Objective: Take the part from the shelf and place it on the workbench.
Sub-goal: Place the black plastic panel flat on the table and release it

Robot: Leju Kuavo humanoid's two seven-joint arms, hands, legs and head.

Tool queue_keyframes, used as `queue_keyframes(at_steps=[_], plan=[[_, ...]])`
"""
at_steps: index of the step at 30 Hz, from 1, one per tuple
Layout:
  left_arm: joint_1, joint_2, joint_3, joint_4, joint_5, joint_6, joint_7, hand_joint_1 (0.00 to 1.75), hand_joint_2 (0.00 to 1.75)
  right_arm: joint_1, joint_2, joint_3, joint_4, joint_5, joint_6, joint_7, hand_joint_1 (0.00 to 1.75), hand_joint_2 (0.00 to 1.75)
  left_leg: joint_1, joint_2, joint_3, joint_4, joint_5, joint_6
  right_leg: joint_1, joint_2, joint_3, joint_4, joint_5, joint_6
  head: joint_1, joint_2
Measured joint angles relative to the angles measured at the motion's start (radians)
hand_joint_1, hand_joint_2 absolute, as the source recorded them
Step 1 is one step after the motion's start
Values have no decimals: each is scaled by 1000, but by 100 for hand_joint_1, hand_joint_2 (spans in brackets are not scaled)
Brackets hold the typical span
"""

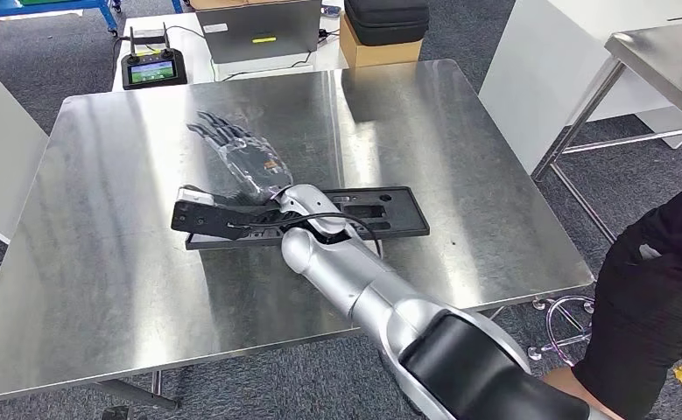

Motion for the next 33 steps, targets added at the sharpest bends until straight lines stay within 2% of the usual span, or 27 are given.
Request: queue_keyframes(at_steps=[3, 7, 9, 13, 17, 20, 23, 26, 33], plan=[[0, 0, 2, 0, -4, 0, -2, 0, 0, 48, 5, -15, -136, -91, 29, -53, 0, 0, 0, 0, -2, 0, 0, 0, 0, 0, -1, 0, 0, 0, 0, 0], [0, 0, 5, 0, -4, 1, -2, 0, 0, 85, 4, -30, -229, -104, 39, -60, 0, 0, -1, 0, -3, 0, 0, 0, 0, 0, -2, 0, 0, 0, 0, 0], [0, 0, 5, 0, -6, -1, -3, 0, 0, 99, 5, -39, -259, -170, 71, -101, 0, 0, -1, 0, -3, 0, 0, 0, 0, 0, -2, 0, 0, 0, 0, 0], [0, -1, 6, 0, -9, -19, -29, 0, 0, 172, 8, -89, -368, -517, 276, -252, 0, 0, 0, -1, -2, 0, 0, 0, 0, 0, -2, 0, 0, 0, 0, 0], [4, -2, 13, 0, 2, -47, -85, 0, 0, 322, -7, -132, -605, -895, 555, -254, 0, 0, 0, -1, -2, 0, -1, -1, 0, 0, -3, -1, 0, 0, 0, 0], [9, -3, 18, 0, 12, -52, -101, 0, 0, 434, -34, -152, -769, -1058, 718, -250, 0, 0, 0, -1, -2, 0, -2, -2, 0, 0, -3, -1, -1, 0, 0, 0], [14, -3, 22, 0, 18, -59, -121, 0, 0, 526, -62, -162, -888, -1101, 815, -254, 0, 0, 0, -1, -2, 0, -3, -1, -1, 0, -3, -1, -1, 0, 0, 0], [17, -4, 24, 0, 20, -64, -131, 0, 0, 592, -85, -164, -947, -1085, 860, -273, 0, 0, -1, -1, -2, 0, -5, 1, -2, 0, -2, -2, -1, 0, 0, 0], [16, -2, 24, -1, 16, -65, -124, 0, 0, 622, -111, -162, -921, -1079, 884, -310, 0, 0, -4, -1, -1, 3, -5, 5, -6, 0, 0, -2, 0, 2, 0, 0]])
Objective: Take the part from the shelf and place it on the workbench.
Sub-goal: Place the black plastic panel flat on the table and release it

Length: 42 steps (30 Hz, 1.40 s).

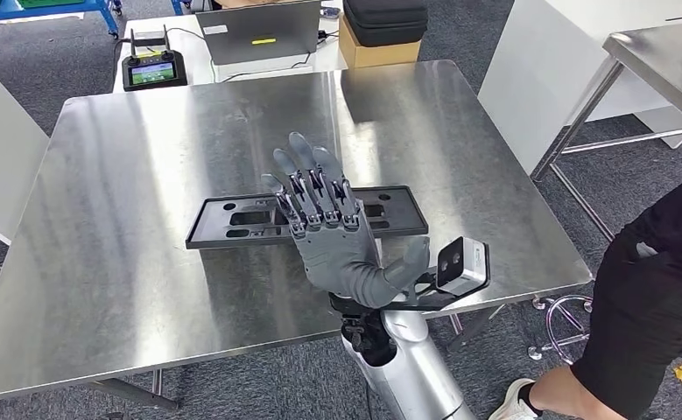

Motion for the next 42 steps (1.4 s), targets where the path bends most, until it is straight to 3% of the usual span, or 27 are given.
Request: queue_keyframes(at_steps=[3, 6, 8, 10, 11, 12, 13, 15, 17, 19, 21, 22, 24, 26, 27, 28, 29, 30, 32, 34, 36, 38, 40, 41, 42], plan=[[0, 5, 0, 0, 0, -1, 4, 0, 0, -1, -5, 0, 24, -2, 1, -5, 0, 0, -3, 0, 0, 3, 0, 7, -3, 0, 2, -1, 2, 6, 0, 0], [-1, 6, 0, 0, -1, -6, 5, 0, 0, -6, -7, 0, 40, -2, 3, -11, 0, 0, 1, 3, 10, -13, 16, 23, -2, -1, 0, 7, -5, 17, 0, 0], [-4, 4, 0, 0, -1, -9, 6, 0, 0, -13, -11, 0, 53, -2, 4, -16, 0, 0, 8, 8, 16, -28, 28, 31, -2, -2, -29, 81, -54, 14, 2, 0], [-6, 3, -1, 0, -3, -9, 6, 0, 0, -17, -17, 0, 71, -3, 4, -18, 0, 0, 8, 11, 12, -29, 33, 34, -10, -3, -80, 218, -120, 13, 4, 0], [-6, 3, -1, 0, -5, -9, 7, 0, 0, -17, -20, 0, 79, -3, 3, -18, 0, 0, 8, 12, 8, -29, 35, 32, -15, -3, -97, 272, -141, 18, 4, 0], [-6, 2, -1, 0, -6, -9, 8, 0, 0, -17, -23, 0, 87, -4, 3, -18, 0, 0, 10, 12, 5, -29, 38, 28, -20, -4, -96, 290, -147, 26, 4, 0], [-6, 2, -2, 0, -8, -9, 9, 0, 0, -17, -26, 0, 93, -5, 2, -19, 0, 0, 12, 12, 1, -28, 41, 24, -26, -5, -74, 265, -138, 38, 4, 0], [-6, 2, -2, 0, -9, -9, 11, 0, 0, -19, -28, 0, 100, -7, 0, -19, 0, 0, 18, 11, -7, -23, 47, 12, -38, -10, 17, 121, -103, 63, 5, 0], [-7, 2, -3, -1, -10, -8, 13, 0, 0, -23, -29, 1, 104, -8, -2, -20, 0, 0, 19, 9, -16, -18, 53, -3, -35, -7, 80, 19, -78, 67, 6, 0], [-8, 2, -3, -2, -10, -7, 14, 0, 0, -26, -29, 1, 108, -10, -3, -21, 0, 0, 18, 6, -20, -17, 61, -20, -24, 0, 81, 13, -71, 54, 6, 0], [-7, 1, -3, -2, -10, -7, 14, 0, 0, -27, -30, 2, 111, -11, -4, -21, 0, 0, 22, 6, -27, -11, 55, -33, -32, 0, 72, 10, -63, 34, 3, 0], [-7, 1, -3, -1, -10, -7, 14, 0, 0, -28, -29, 3, 112, -10, -4, -21, 0, 0, 25, 6, -37, 10, 30, -36, -36, -2, 67, 8, -56, 21, 2, 0], [-6, 2, -3, -1, -10, -6, 14, 0, 0, -28, -29, 5, 114, -10, -4, -21, 0, 0, 27, 6, -76, 118, -64, -39, -34, -5, 51, 8, -40, -1, -1, 0], [-6, 3, -3, -1, -10, -6, 14, 0, 0, -28, -29, 6, 118, -9, -4, -21, 0, 0, 27, 5, -114, 252, -141, -41, -24, -7, 31, 8, -25, -12, -2, 0], [-6, 3, -3, -1, -10, -6, 14, 0, 0, -28, -29, 6, 120, -9, -4, -21, 0, 0, 27, 5, -116, 285, -150, -40, -20, -7, 20, 9, -17, -13, -2, 0], [-6, 3, -3, -1, -10, -6, 14, 0, 0, -28, -30, 6, 122, -9, -4, -21, 0, 0, 27, 5, -99, 284, -141, -38, -16, -7, 10, 9, -9, -13, -2, 0], [-6, 3, -3, -1, -10, -5, 14, 0, 0, -28, -30, 6, 123, -9, -4, -21, 0, 0, 26, 5, -61, 243, -118, -33, -13, -7, 1, 10, -2, -12, -2, 0], [-7, 3, -3, -2, -10, -4, 14, 0, 0, -28, -30, 6, 124, -10, -5, -21, 0, 0, 25, 5, -8, 178, -97, -26, -11, -6, -6, 11, 6, -10, -2, 0], [-10, 5, -3, -2, -10, -1, 14, 0, 0, -28, -30, 6, 125, -10, -7, -21, 0, 0, 18, 5, 90, 44, -80, -13, -6, -6, -15, 12, 19, 0, -1, 0], [-11, 5, -3, -3, -10, 0, 14, 0, 0, -28, -30, 7, 125, -9, -10, -22, 0, 0, 9, 5, 121, -7, -82, -5, -5, -9, -18, 11, 32, 14, 1, 0], [-10, 3, -3, -3, -10, 1, 14, 0, 0, -28, -32, 7, 126, -8, -14, -23, 0, 0, 5, 8, 109, -14, -64, 5, -6, -12, -23, 12, 38, 29, 1, 0], [-10, 1, -4, -2, -10, 1, 14, 0, 0, -28, -35, 7, 126, -7, -19, -24, 0, 0, 6, 13, 92, -23, -37, 19, -7, -12, -48, 58, -9, 29, 3, 0], [-9, 1, -4, -2, -10, 1, 15, 0, 0, -27, -39, 7, 126, -4, -26, -25, 0, 0, 7, 17, 66, -25, -11, 27, -12, -13, -89, 181, -100, 22, 5, 0], [-9, 1, -4, -2, -10, 0, 15, 0, 0, -25, -42, 7, 126, -2, -28, -26, 0, 0, 6, 18, 49, -24, 2, 27, -14, -13, -105, 249, -132, 24, 4, 0], [-9, 1, -4, -2, -10, 0, 16, 0, 0, -23, -45, 7, 127, -1, -30, -26, 0, 0, 6, 20, 32, -23, 14, 26, -16, -13, -109, 296, -146, 33, 4, 0]])
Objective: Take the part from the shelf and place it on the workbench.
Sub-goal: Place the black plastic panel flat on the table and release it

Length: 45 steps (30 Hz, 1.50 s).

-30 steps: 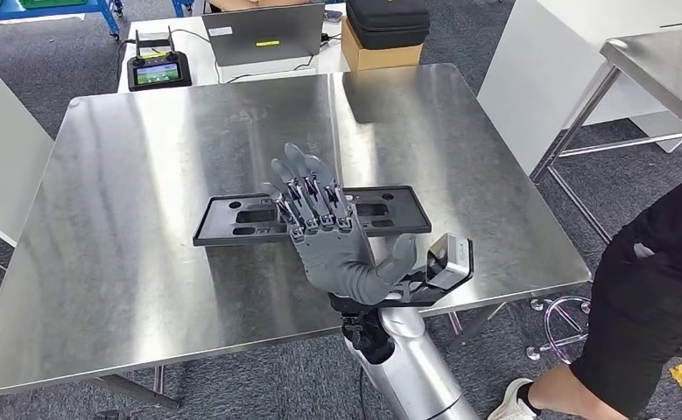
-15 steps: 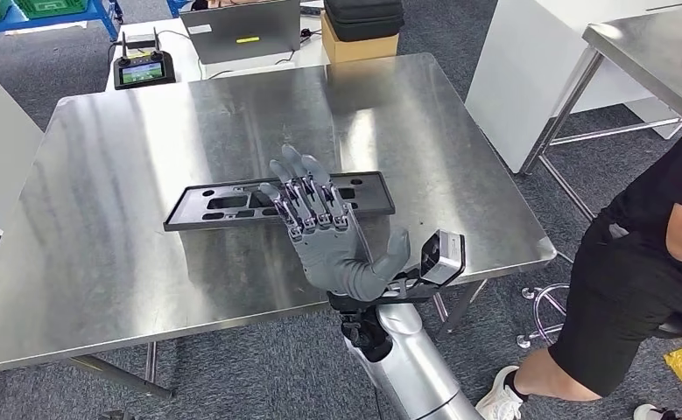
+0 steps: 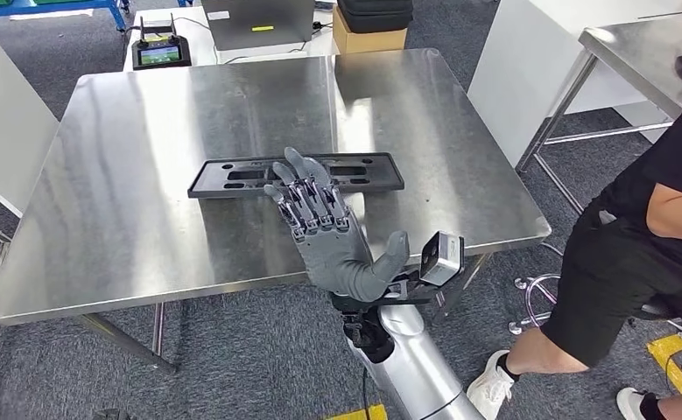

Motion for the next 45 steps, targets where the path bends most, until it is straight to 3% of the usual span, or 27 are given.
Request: queue_keyframes(at_steps=[1, 2, 4, 6, 7, 9, 10, 11, 13, 14, 15, 17, 19, 21, 22, 25, 27, 29, 30, 32, 34, 36, 39, 40, 41, 42, 45], plan=[[0, 0, 0, 0, 0, 0, 0, 0, 0, 2, -2, 0, 0, 1, -1, 0, 0, 0, 0, 1, -16, 1, 11, -2, -2, 0, 13, 14, 5, 11, 0, 0], [0, -1, 0, 0, 0, 0, 0, 0, 0, 3, -4, 0, 1, 1, -2, 0, 0, 0, 1, 2, -30, 1, 22, -5, -3, 0, 44, -11, 22, 23, 0, 0], [0, -3, 0, 0, 0, -1, 1, 0, 0, 3, -5, 0, 1, 1, -4, 0, 0, 0, 0, 2, -54, 6, 41, -15, -5, 0, 154, -150, 47, 35, 0, 0], [0, -4, 0, 0, 0, -1, 0, 0, 0, 2, -5, 0, 1, 2, -9, -1, 0, 0, -3, 1, -68, 9, 59, -27, 0, 2, 232, -272, 41, 23, -2, 0], [0, -4, 0, 0, 0, 0, 0, 0, 0, 2, -5, 0, 1, 4, -13, -2, 0, 0, -4, 1, -71, 9, 67, -33, 5, 4, 242, -296, 36, 14, -3, 0], [0, -3, 0, 0, 0, -1, 0, 0, 0, 2, -6, -1, 1, 9, -22, -4, 0, 0, 0, 0, -76, 8, 75, -46, 3, 4, 227, -301, 47, -7, -3, 0], [1, -3, 0, 0, 0, -1, 0, 0, 0, 2, -5, -1, 1, 12, -28, -4, 0, 0, 3, -1, -83, 18, 58, -51, -1, 2, 222, -301, 56, -19, -4, 0], [1, -4, -1, 0, 0, -1, 0, 0, 0, 2, -5, -1, 1, 17, -35, -5, 0, 0, 6, -3, -94, 46, 22, -55, -6, 1, 215, -303, 68, -33, -5, 0], [1, -4, -1, 0, -1, -2, 1, 0, 0, 3, -5, -1, 1, 26, -51, -6, 0, 0, 8, -6, -128, 159, -85, -62, -7, -1, 193, -303, 93, -51, -7, 0], [1, -4, -1, 0, -1, -2, 1, 0, 0, 6, -6, -1, 1, 32, -59, -6, 0, 0, 9, -8, -144, 227, -126, -65, -5, -2, 179, -302, 105, -53, -7, 0], [1, -4, -1, 0, -1, -2, 1, 0, 0, 9, -8, -1, 1, 40, -68, -7, 0, 0, 9, -9, -151, 281, -144, -68, -3, -2, 163, -301, 117, -53, -7, 0], [2, -3, -1, 0, 3, -2, 0, 0, 0, 17, -14, -1, 1, 68, -92, -9, 0, 0, 12, -10, -120, 298, -116, -71, -2, -2, 133, -298, 138, -47, -8, 0], [1, -2, -1, 0, 8, -1, -3, 0, 0, 23, -24, -1, 3, 102, -124, -12, 0, 0, 14, -11, -24, 188, -75, -68, -2, -1, 108, -292, 156, -37, -8, 0], [1, 1, -1, 0, 13, -1, -9, 0, 0, 29, -34, -2, 6, 128, -156, -15, 0, 0, 12, -14, 67, 61, -83, -60, 2, -2, 93, -285, 171, -23, -6, 0], [2, 2, 0, 0, 15, -1, -13, 0, 0, 35, -40, -3, 11, 137, -172, -16, 0, 0, 9, -16, 86, 28, -92, -54, 4, -2, 89, -285, 179, -15, -5, 0], [6, 2, 3, 0, 27, 0, -26, 0, 0, 62, -58, -14, 40, 170, -230, -20, 0, 0, 2, -13, 70, 13, -71, -26, 5, -4, 77, -282, 189, 6, -3, 0], [8, 2, 6, 0, 32, 0, -34, 0, 0, 83, -73, -25, 62, 202, -280, -28, 0, 0, 2, -8, 45, 7, -43, -7, 4, -3, 46, -217, 125, -1, 1, 0], [11, 3, 10, 0, 34, 0, -38, 0, 0, 101, -84, -32, 79, 221, -309, -34, 0, 0, -2, -5, 13, 8, -16, 1, 1, -3, 6, -84, 33, -10, 4, 0], [13, 4, 13, 0, 35, 0, -39, 0, 0, 107, -88, -35, 86, 226, -316, -35, 0, 0, -3, -4, -4, 9, -3, 1, 0, -3, -4, -21, 8, -7, 4, 0], [17, 4, 16, 0, 38, 0, -42, 0, 0, 118, -93, -38, 96, 247, -342, -31, 0, 0, -5, -1, -38, 11, 22, -1, 0, -3, 24, 13, 19, 13, 4, 0], [18, 3, 17, 0, 41, 0, -46, 0, 0, 125, -96, -40, 101, 278, -379, -24, 0, 0, -5, 0, -59, 12, 39, -4, 0, -3, 79, -34, 51, 27, 4, 0], [18, 3, 18, 0, 41, 0, -47, 0, 0, 129, -97, -41, 102, 296, -399, -20, 0, 0, -6, 0, -66, 12, 44, -5, 1, -3, 111, -73, 62, 30, 4, 0], [23, 4, 20, 0, 47, 0, -60, 0, 0, 181, -115, -54, 140, 377, -528, -15, 0, 0, -7, -3, -80, 8, 77, -23, 14, -2, 236, -267, 36, 2, 4, 0], [27, 6, 21, 0, 50, 1, -66, 0, 0, 209, -126, -65, 172, 393, -578, -18, 0, 0, -7, -5, -83, 5, 91, -32, 15, -2, 264, -321, 31, -11, 3, 0], [32, 7, 22, 0, 53, 2, -69, 0, 0, 231, -135, -80, 215, 388, -613, -26, 0, 0, -5, -7, -86, 7, 88, -39, 11, -4, 255, -323, 41, -19, 3, 0], [36, 9, 23, 0, 54, 3, -71, 0, 0, 245, -141, -96, 260, 388, -650, -33, 0, 0, -3, -9, -93, 21, 64, -44, 5, -6, 248, -324, 51, -28, 1, 0], [44, 14, 26, 0, 64, 10, -73, 0, 0, 261, -153, -148, 435, 422, -786, -42, 0, 0, 3, -12, -130, 171, -95, -59, -1, -10, 217, -325, 88, -48, -2, 0]])
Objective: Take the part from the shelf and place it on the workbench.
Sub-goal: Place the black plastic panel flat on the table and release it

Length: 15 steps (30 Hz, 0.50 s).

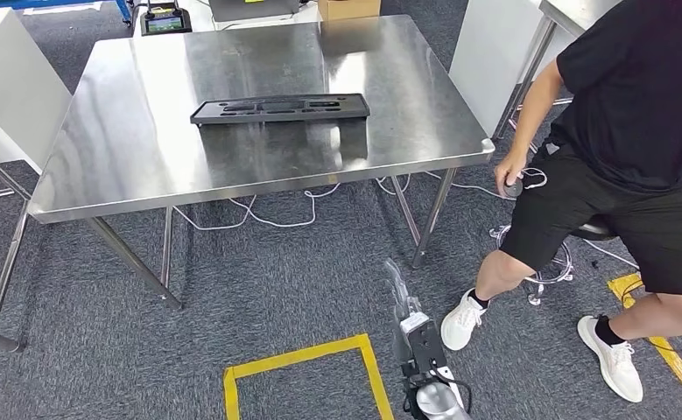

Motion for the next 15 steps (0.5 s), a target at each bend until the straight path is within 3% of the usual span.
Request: queue_keyframes(at_steps=[1, 2, 3, 5, 7, 9, 11, 12, 13, 15], plan=[[1, 2, 1, 0, 4, 2, -1, 0, 0, -1, -4, -19, 69, 15, -40, 0, 0, 0, 1, 0, -9, 63, -33, -4, 1, -1, -14, 2, 12, 0, 0, 0], [2, 4, 2, 0, 7, 3, -2, 0, 0, -2, -7, -37, 138, 30, -77, -1, 0, 0, 2, 0, -9, 107, -37, -8, 1, -2, -30, 5, 23, 3, 0, 0], [4, 5, 3, 0, 10, 3, -3, 0, 0, -4, -10, -55, 201, 42, -105, -5, 0, 0, 5, 0, 5, 123, -20, -12, 0, -3, -48, 10, 33, 7, 0, 0], [6, 6, 4, 0, 12, 4, -6, 0, 0, -11, -16, -84, 301, 58, -137, -11, 0, 0, 12, 0, 85, 50, 27, -18, -4, -3, -85, 29, 47, 19, 0, 0], [5, 7, 4, 0, 14, 4, -8, 0, 0, -24, -21, -108, 375, 59, -148, 3, 0, 0, 12, -6, 177, -76, 16, -16, -3, -1, -113, 48, 59, 35, 0, 0], [5, 6, 4, -1, 16, 5, -10, 0, 0, -39, -25, -139, 447, 35, -144, 46, 0, 0, 4, -13, 207, -131, -8, -2, 1, 0, -123, 53, 73, 51, 2, 0], [6, 6, 4, -1, 16, 6, -11, 0, 0, -45, -33, -182, 522, -3, -119, 111, 0, 0, -3, -11, 193, -137, 8, 24, 2, 0, -126, 52, 84, 67, 3, 0], [5, 5, 4, -1, 16, 6, -12, 0, 0, -45, -37, -204, 556, -17, -105, 152, 0, 0, -5, -9, 183, -141, 21, 39, 1, 1, -135, 65, 69, 68, 3, 0], [5, 5, 3, -1, 16, 7, -12, 0, 0, -44, -41, -223, 586, -26, -93, 195, 0, 0, -6, -6, 170, -145, 35, 53, 0, 3, -150, 94, 37, 64, 3, 0], [5, 5, 3, -1, 15, 6, -13, 0, 0, -43, -46, -251, 636, -26, -78, 295, 0, 0, -7, -1, 141, -146, 62, 67, -2, 5, -191, 213, -60, 50, 4, 0]])
